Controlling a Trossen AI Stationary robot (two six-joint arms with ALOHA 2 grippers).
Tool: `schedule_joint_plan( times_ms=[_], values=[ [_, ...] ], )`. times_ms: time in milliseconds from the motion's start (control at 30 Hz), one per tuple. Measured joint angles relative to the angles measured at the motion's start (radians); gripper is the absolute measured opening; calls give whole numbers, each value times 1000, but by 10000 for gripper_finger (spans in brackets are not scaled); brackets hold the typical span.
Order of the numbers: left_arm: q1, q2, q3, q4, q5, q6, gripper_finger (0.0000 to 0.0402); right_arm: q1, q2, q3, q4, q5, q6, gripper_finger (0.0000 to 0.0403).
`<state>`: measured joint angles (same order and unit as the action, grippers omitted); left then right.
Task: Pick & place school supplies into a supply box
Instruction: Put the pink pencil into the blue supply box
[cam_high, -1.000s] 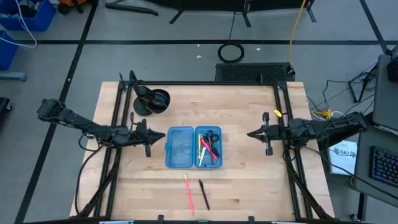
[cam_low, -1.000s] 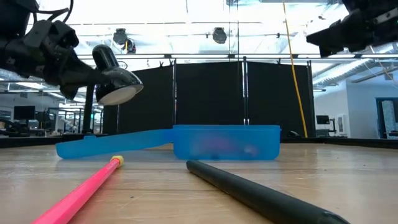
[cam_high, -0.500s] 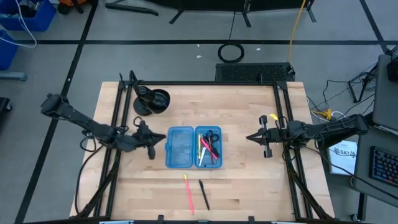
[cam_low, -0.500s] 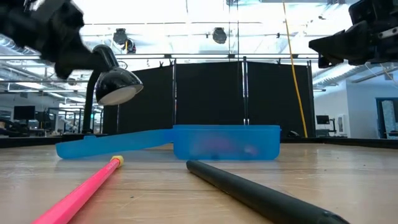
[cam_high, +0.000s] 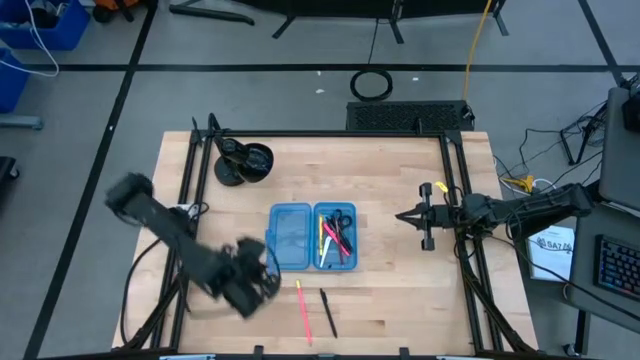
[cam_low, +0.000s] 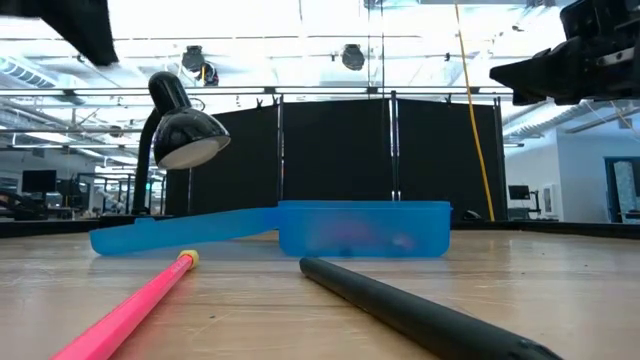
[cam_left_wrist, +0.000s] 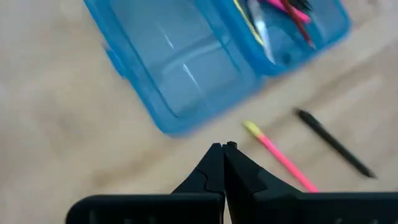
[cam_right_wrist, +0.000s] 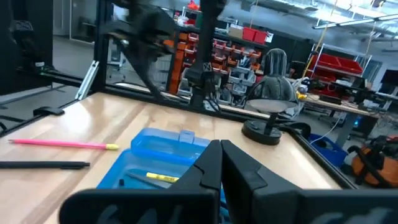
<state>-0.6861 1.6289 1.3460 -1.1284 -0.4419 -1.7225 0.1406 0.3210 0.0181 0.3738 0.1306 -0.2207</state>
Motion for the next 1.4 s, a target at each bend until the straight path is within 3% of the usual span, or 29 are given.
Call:
schedule_joint_plan(
  times_ms=[200, 267, 300, 400, 467, 667, 800, 1000, 1233, 1400],
  values=[
    [-99, 309, 339, -198, -78, -420, 1, 0, 0, -1, 1, 0, 53, 0],
    [-88, 387, 399, -227, -34, -580, 1, 0, 0, -1, 1, 0, 55, 0],
    [-70, 418, 422, -209, 36, -594, 1, 0, 0, -1, 1, 0, 55, 0],
    [-1, 493, 470, -136, 239, -563, 1, 0, 0, -2, -1, 0, 55, 0],
    [40, 541, 492, -144, 295, -514, 1, 0, 0, -2, 15, 0, 54, 0],
    [124, 589, 508, -136, 261, -431, 2, -2, 0, -2, 22, 0, 27, 0],
    [155, 593, 496, -133, 250, -390, 24, -2, 0, -2, 21, 0, 25, 0],
    [170, 591, 496, -126, 208, -378, 104, -2, 0, -2, 1, 0, 26, 0],
    [188, 591, 496, -122, 245, -373, 217, -2, 0, -2, -1, -1, 51, 0],
    [194, 591, 496, -102, 248, -343, 239, -2, 0, -2, 0, -1, 51, 0]
  ],
)
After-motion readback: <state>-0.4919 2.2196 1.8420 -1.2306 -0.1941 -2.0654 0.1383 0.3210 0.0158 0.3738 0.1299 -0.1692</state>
